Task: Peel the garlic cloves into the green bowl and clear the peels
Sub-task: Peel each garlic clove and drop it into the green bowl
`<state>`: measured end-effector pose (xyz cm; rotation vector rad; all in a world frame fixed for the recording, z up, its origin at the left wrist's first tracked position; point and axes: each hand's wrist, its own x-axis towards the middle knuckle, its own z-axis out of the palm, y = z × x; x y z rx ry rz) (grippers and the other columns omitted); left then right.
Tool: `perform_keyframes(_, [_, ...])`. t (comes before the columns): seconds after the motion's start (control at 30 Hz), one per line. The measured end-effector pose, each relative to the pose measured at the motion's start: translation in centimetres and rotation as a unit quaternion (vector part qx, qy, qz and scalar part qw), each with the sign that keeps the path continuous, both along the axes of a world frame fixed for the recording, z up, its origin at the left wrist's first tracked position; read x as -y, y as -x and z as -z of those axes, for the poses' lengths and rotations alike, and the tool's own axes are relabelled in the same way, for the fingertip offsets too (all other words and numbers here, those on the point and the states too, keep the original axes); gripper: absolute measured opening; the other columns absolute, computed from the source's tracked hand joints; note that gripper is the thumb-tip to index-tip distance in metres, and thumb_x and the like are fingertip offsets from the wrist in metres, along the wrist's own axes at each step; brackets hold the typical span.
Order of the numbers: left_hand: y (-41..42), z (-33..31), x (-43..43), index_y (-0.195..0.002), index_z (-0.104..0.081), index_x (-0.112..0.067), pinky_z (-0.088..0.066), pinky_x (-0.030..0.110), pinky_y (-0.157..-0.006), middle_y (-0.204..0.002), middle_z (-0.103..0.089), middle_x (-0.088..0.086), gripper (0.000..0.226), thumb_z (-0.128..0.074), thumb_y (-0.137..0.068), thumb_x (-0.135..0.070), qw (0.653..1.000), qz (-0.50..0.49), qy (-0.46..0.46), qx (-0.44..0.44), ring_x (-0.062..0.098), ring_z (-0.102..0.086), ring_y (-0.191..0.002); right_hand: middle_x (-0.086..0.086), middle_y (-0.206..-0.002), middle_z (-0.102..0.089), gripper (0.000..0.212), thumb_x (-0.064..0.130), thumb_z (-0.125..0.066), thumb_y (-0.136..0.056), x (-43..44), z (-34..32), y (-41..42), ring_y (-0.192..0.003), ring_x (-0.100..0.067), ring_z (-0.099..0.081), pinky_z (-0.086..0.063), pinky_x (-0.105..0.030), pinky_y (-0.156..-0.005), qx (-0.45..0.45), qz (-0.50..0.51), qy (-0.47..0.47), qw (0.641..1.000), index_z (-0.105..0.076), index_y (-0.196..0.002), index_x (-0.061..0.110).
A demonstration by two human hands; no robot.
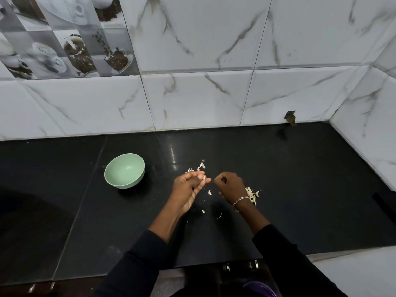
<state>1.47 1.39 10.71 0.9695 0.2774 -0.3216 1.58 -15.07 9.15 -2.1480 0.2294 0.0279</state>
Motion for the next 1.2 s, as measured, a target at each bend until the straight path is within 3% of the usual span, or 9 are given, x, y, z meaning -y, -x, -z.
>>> perform_keyframes(0.1, [-0.1,0.1,0.1,-0.096,-0.066,0.007,-0.059,0.017,-0.065,-0.081,-0.073,0.010,0.007,-0.060,-0.093,0.009,0.999,-0.023,0.000,-0.032,0.023,-0.076,-0.078,-0.001,-0.056,-0.065,0.018,0.018,-0.072,-0.088,0.0,0.0,0.2,-0.044,-0.006,-0.059,-0.050,-0.020,-0.052,0.004,-0.015,-0.011,1.000,-0.067,-0.075,0.007])
perform_keyframes(0.17, [-0.1,0.3,0.2,-0.094,-0.066,0.005,-0.058,0.016,-0.063,-0.079,-0.072,0.010,0.006,-0.061,-0.093,0.008,0.999,-0.031,-0.015,-0.040,0.018,-0.075,-0.073,-0.002,-0.067,-0.068,0.005,0.008,-0.068,-0.090,0.0,-0.1,0.3,-0.052,-0.005,-0.064,-0.053,-0.022,-0.054,0.016,-0.036,-0.055,0.998,-0.070,-0.086,0.007])
perform_keyframes(0.33, [-0.3,0.5,0.7,-0.090,-0.068,0.002,-0.054,0.012,-0.055,-0.072,-0.071,0.011,0.008,-0.061,-0.094,0.004,0.997,-0.028,-0.045,-0.059,0.009,-0.069,-0.058,-0.005,-0.087,-0.076,0.015,0.006,-0.066,-0.092,-0.4,-1.0,0.5,-0.076,-0.017,-0.075,-0.062,-0.031,-0.068,0.062,-0.104,-0.093,0.988,-0.074,-0.105,0.009])
perform_keyframes(0.47, [-0.1,0.4,1.1,-0.089,-0.069,0.002,-0.051,0.012,-0.050,-0.069,-0.071,0.010,0.010,-0.064,-0.095,-0.004,0.997,-0.009,-0.063,-0.052,0.008,-0.065,-0.053,-0.006,-0.080,-0.077,0.008,0.008,-0.074,-0.089,-0.6,-1.1,0.5,-0.071,-0.022,-0.075,-0.062,-0.030,-0.069,0.080,-0.098,-0.117,0.985,-0.076,-0.096,0.009])
perform_keyframes(0.63, [-0.1,0.2,1.2,-0.084,-0.068,0.001,-0.050,0.013,-0.050,-0.066,-0.069,0.007,0.017,-0.065,-0.096,-0.011,0.995,-0.003,-0.096,-0.015,0.007,-0.062,-0.054,-0.005,-0.073,-0.075,0.011,0.003,-0.069,-0.090,-0.7,-1.2,0.2,-0.061,-0.012,-0.071,-0.056,-0.021,-0.060,0.073,-0.080,-0.151,0.983,-0.073,-0.088,0.013])
perform_keyframes(0.93, [-0.3,0.4,1.4,-0.079,-0.069,0.000,-0.049,0.017,-0.055,-0.064,-0.069,0.010,0.019,-0.068,-0.095,-0.011,0.976,-0.019,-0.202,0.080,0.012,-0.064,-0.056,-0.011,-0.072,-0.072,0.009,0.001,-0.066,-0.093,-0.9,-0.9,-0.3,-0.060,-0.015,-0.068,-0.056,-0.023,-0.057,0.046,-0.072,-0.205,0.975,-0.071,-0.093,-0.006])
perform_keyframes(1.03, [-0.5,0.4,1.2,-0.083,-0.070,0.002,-0.050,0.018,-0.056,-0.067,-0.070,0.014,0.014,-0.072,-0.091,-0.009,0.978,-0.017,-0.193,0.082,0.015,-0.066,-0.060,-0.014,-0.072,-0.071,0.011,0.001,-0.066,-0.093,-0.8,-1.0,-0.3,-0.060,-0.015,-0.068,-0.057,-0.023,-0.058,0.037,-0.065,-0.219,0.973,-0.071,-0.095,-0.009])
perform_keyframes(1.2, [-0.8,0.4,0.6,-0.086,-0.073,0.005,-0.053,0.017,-0.058,-0.077,-0.073,0.019,0.006,-0.074,-0.086,-0.001,0.983,0.008,-0.169,0.069,0.018,-0.070,-0.068,-0.008,-0.071,-0.070,0.007,0.001,-0.066,-0.093,-0.4,-1.0,-0.5,-0.057,-0.007,-0.064,-0.053,-0.020,-0.053,0.032,-0.075,-0.195,0.977,-0.073,-0.093,0.001])
